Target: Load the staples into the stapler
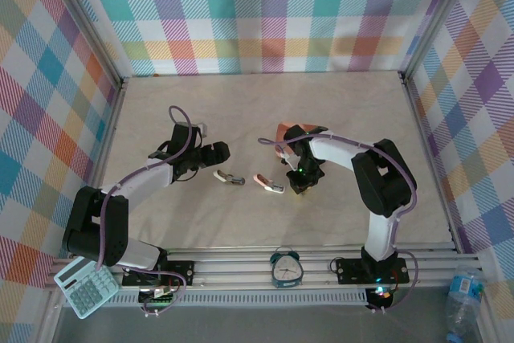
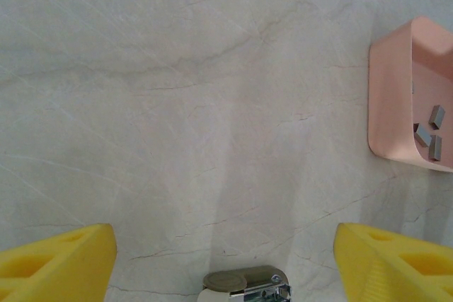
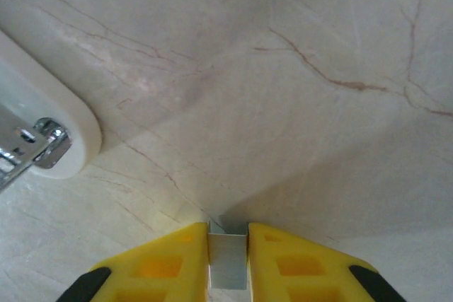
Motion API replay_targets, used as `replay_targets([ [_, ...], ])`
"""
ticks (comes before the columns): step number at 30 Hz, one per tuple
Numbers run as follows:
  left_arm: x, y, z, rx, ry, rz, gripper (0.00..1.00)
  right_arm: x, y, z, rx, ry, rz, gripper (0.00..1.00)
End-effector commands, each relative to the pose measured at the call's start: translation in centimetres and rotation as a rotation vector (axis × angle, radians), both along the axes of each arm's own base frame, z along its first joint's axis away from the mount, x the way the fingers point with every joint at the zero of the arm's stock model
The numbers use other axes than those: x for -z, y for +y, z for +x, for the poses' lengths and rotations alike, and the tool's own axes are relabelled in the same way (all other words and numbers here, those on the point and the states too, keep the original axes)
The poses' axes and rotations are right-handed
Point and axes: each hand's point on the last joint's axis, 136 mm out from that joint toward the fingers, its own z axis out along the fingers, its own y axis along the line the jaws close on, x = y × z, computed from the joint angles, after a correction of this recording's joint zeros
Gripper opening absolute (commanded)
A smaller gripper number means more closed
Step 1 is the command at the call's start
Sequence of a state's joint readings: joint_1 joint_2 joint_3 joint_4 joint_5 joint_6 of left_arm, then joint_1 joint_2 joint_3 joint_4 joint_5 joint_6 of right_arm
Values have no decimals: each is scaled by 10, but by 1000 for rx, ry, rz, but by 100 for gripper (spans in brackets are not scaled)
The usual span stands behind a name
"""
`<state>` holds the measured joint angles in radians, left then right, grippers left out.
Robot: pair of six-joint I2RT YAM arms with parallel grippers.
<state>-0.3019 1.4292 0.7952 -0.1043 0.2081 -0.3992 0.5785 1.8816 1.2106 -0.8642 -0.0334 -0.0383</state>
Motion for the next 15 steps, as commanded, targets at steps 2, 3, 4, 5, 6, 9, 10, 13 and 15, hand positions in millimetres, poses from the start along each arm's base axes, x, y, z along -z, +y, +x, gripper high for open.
replay_targets([
  [2,2,7,-1,-9,3,7,80,8,-5,-4,44,24,-28,27],
  [3,1,6,0,-9,1,6,80,6,-5,-5,48,23,-25,29],
  [4,1,7,0,-10,0,6,80,5,-5,-5,49,19,-21,31],
  [5,0,7,0,-12,-1,4,80,2,-5,-6,50,13,-14,32],
  [6,1,6,0,-13,0,3,80,-1,-5,-7,52,10,-10,33],
  [9,-1,5,1,-13,-6,-6,80,-4,-9,-13,48,20,-10,33],
  [10,-2,5,2,-12,-8,-9,80,-4,-10,-14,47,22,-14,33],
  [13,-2,4,1,-11,-7,-13,80,-2,-12,-18,47,31,-21,33],
  [15,-3,4,1,-10,-9,-12,80,-2,-13,-19,51,31,-20,32],
])
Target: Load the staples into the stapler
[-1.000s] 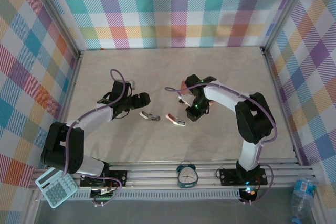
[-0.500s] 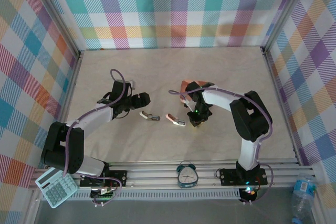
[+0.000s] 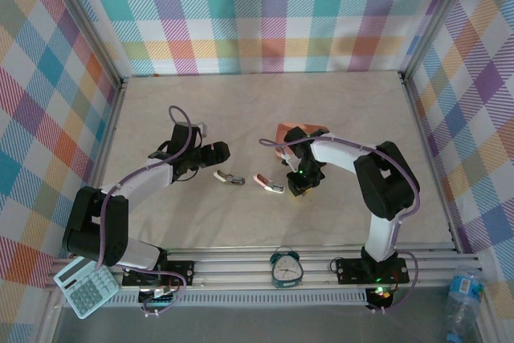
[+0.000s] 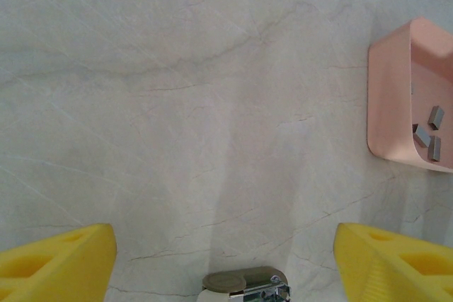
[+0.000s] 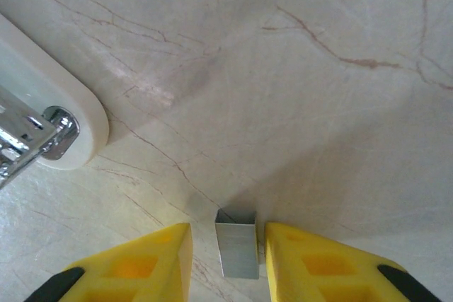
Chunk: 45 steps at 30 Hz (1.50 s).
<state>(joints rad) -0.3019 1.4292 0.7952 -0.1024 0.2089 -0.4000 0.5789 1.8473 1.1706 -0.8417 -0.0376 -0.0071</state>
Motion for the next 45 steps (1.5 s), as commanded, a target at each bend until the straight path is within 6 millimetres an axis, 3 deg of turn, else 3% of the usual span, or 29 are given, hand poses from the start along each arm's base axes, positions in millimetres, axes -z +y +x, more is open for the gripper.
replay_targets([
  [1,-2,5,0,-9,-8,-9,80,0,-11,-14,22,43,-29,32],
  [13,-3,7,-3,-15,-15,-5,80,-8,-19,-17,29,12,-42,30],
  [23,-4,8,-3,-14,-22,-1,80,-12,-9,-8,-1,-33,-17,30],
  [39,-2,9,-4,-17,-18,3,80,-6,1,-5,-47,-39,-19,29],
  [45,-3,10,-5,-21,-20,5,80,-1,-5,-8,-54,-25,-54,27],
])
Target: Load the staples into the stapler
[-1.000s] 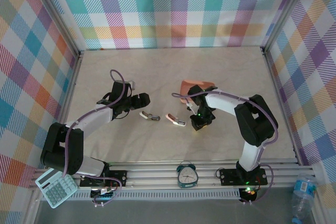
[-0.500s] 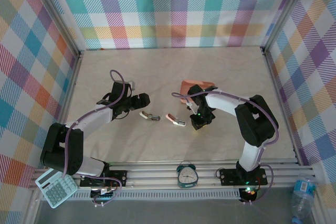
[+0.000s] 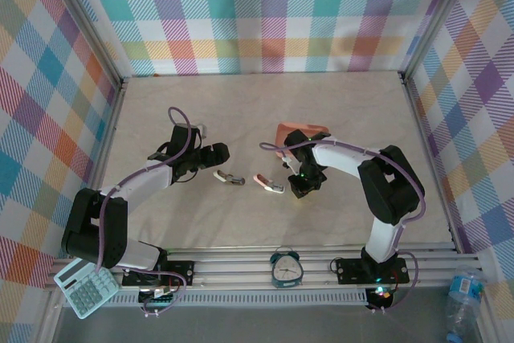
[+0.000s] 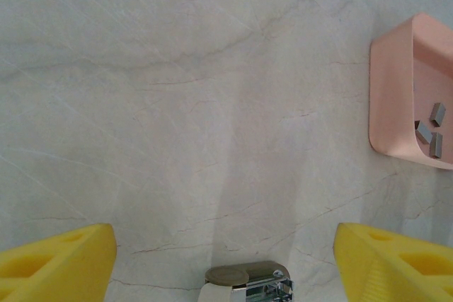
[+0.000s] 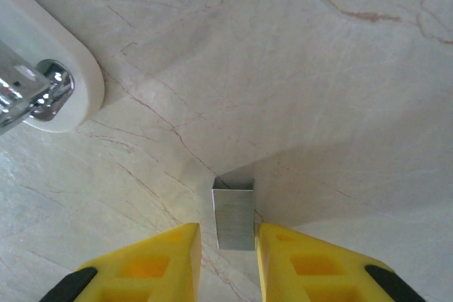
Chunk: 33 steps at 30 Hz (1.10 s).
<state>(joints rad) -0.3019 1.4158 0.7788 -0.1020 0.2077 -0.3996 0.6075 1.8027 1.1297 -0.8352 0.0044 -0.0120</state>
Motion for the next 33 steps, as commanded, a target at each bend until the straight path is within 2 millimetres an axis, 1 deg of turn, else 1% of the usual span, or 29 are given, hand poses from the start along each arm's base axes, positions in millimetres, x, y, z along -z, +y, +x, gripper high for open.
replay_targets([
  [1,-5,8,-1,-20,-23,4,80,3,-1,-1,-22,9,-30,27],
  [8,-4,10,-3,-20,-21,9,80,5,-2,0,-32,3,-45,28],
  [12,-3,11,-5,-23,-19,13,80,8,-2,1,-39,3,-48,23],
  [16,-4,12,-5,-22,-19,19,80,2,-2,1,-66,-17,-39,20],
  [19,-3,12,-6,-17,-15,23,81,-9,-3,2,-133,-48,-26,19],
  [25,0,10,-10,4,20,31,81,-42,-9,-1,-289,-90,-25,17],
  [30,4,4,-17,53,81,25,81,-64,-11,-12,-471,-71,-27,18],
  [33,1,5,-17,60,90,17,81,-77,-10,-13,-554,-71,-31,18],
])
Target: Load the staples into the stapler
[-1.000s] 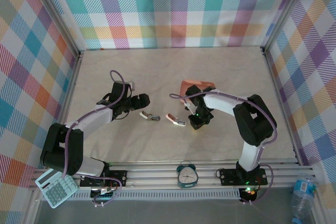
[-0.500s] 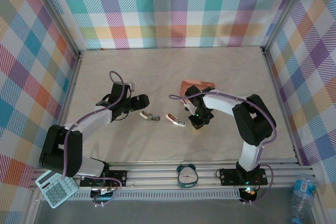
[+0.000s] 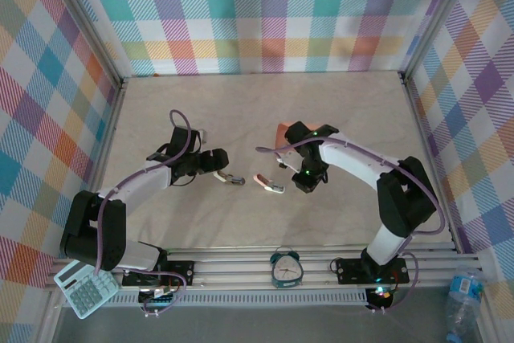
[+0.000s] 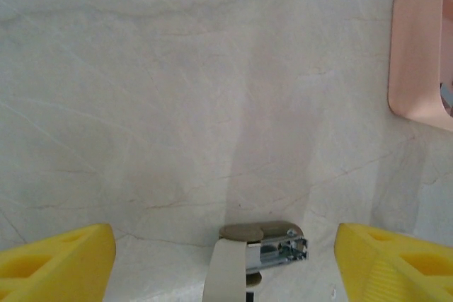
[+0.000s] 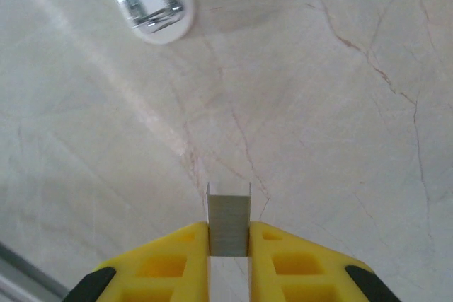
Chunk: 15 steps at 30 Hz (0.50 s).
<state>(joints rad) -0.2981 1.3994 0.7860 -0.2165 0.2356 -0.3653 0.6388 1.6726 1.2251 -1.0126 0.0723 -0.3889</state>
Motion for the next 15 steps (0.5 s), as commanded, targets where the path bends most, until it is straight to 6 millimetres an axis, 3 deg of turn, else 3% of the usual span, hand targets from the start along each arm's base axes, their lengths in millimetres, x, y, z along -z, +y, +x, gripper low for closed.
replay_targets([
  [1,-9,3,3,19,11,-14,81,-23,-5,-10,-164,19,-32,18],
  [7,-10,17,-1,-28,50,-54,81,-38,9,-2,-270,12,-67,18],
  [15,-10,35,-5,-94,73,-99,82,-32,43,-3,-350,70,-83,17],
])
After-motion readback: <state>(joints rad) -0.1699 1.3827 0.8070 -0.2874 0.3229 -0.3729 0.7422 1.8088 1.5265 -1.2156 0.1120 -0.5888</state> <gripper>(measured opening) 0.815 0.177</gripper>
